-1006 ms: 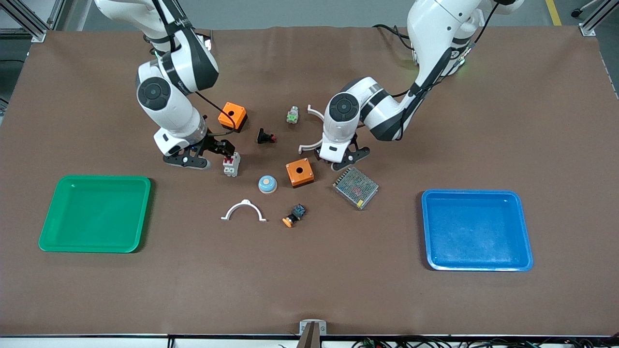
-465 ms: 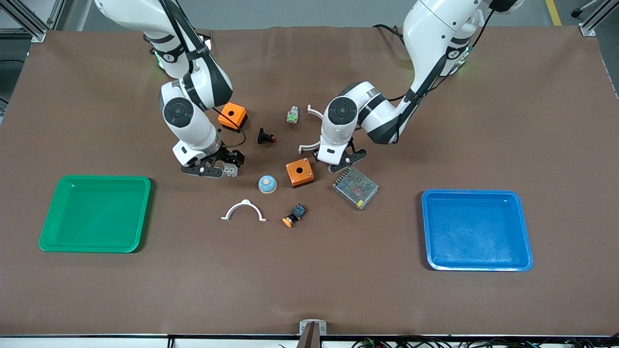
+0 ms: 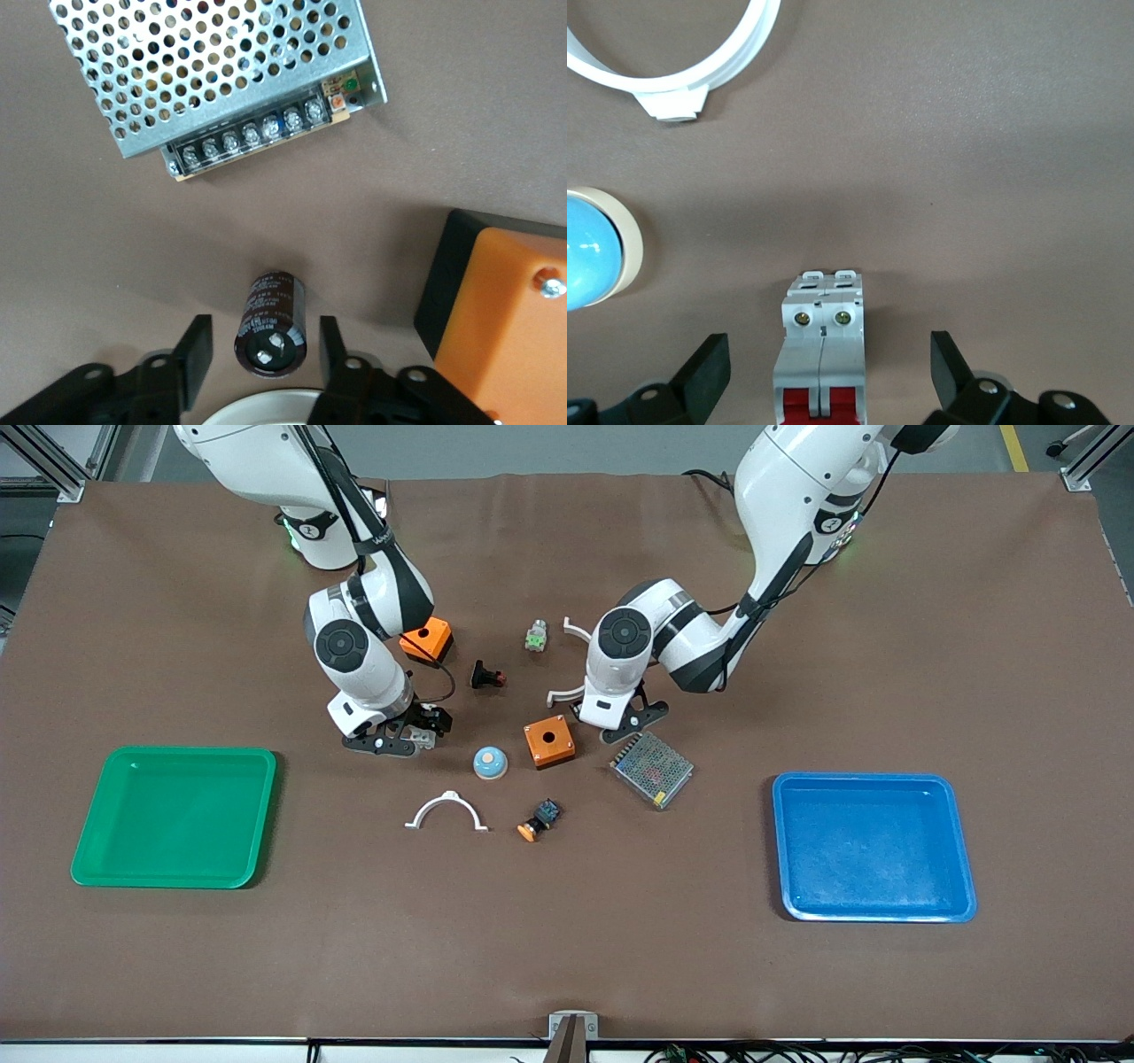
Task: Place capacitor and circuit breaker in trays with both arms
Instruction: 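Close the right gripper on the breaker while the left gripper grasps the capacitor, then carry the breaker to the green tray while the left gripper carries the capacitor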
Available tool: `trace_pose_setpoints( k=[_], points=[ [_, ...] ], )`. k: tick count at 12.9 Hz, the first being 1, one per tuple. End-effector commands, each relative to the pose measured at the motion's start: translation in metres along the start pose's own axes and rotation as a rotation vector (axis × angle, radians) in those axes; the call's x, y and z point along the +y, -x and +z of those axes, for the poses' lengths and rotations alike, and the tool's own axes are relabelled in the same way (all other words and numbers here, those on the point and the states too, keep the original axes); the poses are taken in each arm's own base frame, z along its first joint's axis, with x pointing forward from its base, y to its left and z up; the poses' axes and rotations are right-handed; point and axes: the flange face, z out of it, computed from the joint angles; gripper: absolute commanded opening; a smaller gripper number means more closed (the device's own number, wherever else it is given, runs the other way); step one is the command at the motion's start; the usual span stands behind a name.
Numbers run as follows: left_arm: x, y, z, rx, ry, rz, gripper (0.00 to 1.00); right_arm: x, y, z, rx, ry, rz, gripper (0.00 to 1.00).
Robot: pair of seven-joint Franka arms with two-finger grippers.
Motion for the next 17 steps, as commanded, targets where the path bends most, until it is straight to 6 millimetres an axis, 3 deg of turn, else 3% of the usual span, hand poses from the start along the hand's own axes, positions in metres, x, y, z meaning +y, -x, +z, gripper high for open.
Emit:
trace_pose_setpoints(
  k=[1,3,5,7,10,12,15,17],
  points=[
    [0.005,0.002,0.002,0.014,0.003,-0.015,0.44,-0.004,0.01,0.006,-0.002,0.014,-0.017,1.0],
    [0.005,0.0,0.0,0.015,0.002,-0.018,0.26,-0.003,0.014,0.009,-0.009,0.018,-0.019,0.99],
    [0.006,-0.009,-0.014,0.029,0.016,-0.021,0.06,-0.003,0.015,0.01,-0.014,0.022,-0.019,0.9],
    [0.007,-0.028,-0.052,0.053,0.027,-0.034,0.0,-0.006,0.018,0.01,-0.018,0.024,-0.025,0.59],
    [-0.001,-0.08,-0.113,0.069,-0.005,-0.005,0.0,-0.002,0.016,0.007,-0.035,0.031,-0.008,0.06],
    [-0.018,-0.12,-0.148,0.087,0.008,0.016,0.0,0.004,0.007,-0.001,-0.039,0.032,0.003,0.0],
    [-0.062,-0.188,-0.179,0.11,0.026,0.112,0.0,0.042,-0.051,-0.064,-0.078,0.02,0.002,0.0],
    [-0.1,-0.232,-0.181,0.09,-0.004,0.109,0.0,0.102,-0.111,-0.126,-0.083,-0.007,0.024,0.0]
  ],
)
